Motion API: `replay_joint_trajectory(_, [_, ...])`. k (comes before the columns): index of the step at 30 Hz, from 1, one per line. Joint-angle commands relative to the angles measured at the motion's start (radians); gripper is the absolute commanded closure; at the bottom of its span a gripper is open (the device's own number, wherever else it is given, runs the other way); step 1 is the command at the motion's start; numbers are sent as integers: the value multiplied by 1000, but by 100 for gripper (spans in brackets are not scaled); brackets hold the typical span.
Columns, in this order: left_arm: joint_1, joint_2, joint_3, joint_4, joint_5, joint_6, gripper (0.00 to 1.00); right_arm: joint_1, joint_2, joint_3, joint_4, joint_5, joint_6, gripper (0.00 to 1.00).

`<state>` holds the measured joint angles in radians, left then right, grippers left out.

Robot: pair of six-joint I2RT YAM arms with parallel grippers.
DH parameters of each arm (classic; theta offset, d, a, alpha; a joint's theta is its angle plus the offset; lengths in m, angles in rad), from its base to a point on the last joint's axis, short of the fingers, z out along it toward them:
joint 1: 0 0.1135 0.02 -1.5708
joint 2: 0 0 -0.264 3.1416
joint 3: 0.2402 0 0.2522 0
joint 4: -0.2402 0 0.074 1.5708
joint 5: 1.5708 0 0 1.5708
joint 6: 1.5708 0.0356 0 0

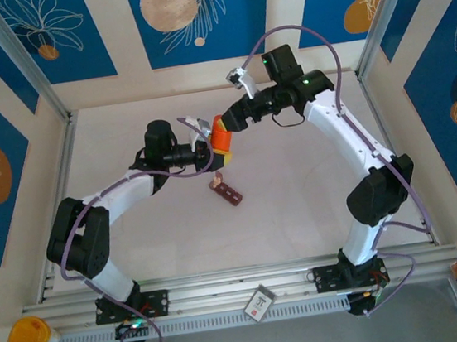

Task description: Sort the pills into containers

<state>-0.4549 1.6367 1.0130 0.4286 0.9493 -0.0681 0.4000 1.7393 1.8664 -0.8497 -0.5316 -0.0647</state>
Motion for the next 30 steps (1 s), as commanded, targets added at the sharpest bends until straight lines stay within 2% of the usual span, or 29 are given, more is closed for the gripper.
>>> replay_joint_trajectory(1, [-2, -24, 33, 1, 43, 24, 100, 3, 12, 36, -39, -21, -23, 26])
replay_joint_trajectory(5, [-4, -24, 36, 1, 45, 24, 100, 7, 21, 37, -51, -25, -25, 35])
replay_joint_trajectory(7, [-3, -25, 37, -1, 44, 24, 100, 10, 22, 34, -57, -24, -27, 44])
replay_joint_trajectory(10, [-3, -26, 38, -1, 42, 24, 100, 17, 17, 17, -50, -11, -21, 52])
replay_joint_trajectory(15, [-4, -36, 39, 17, -11, 16, 100, 44, -2, -38, -11, 90, 64, 54])
replay_joint_trajectory(23, [-29, -80, -6, 118, -197, 43, 100, 110, -42, -191, 123, 303, 302, 55])
replay_joint_trajectory(25, [-40, -89, -17, 133, -234, 59, 100, 127, -43, -218, 152, 332, 339, 55])
replay_joint_trajectory(30, [-46, -85, -24, 137, -242, 60, 100, 140, -38, -242, 182, 357, 379, 55])
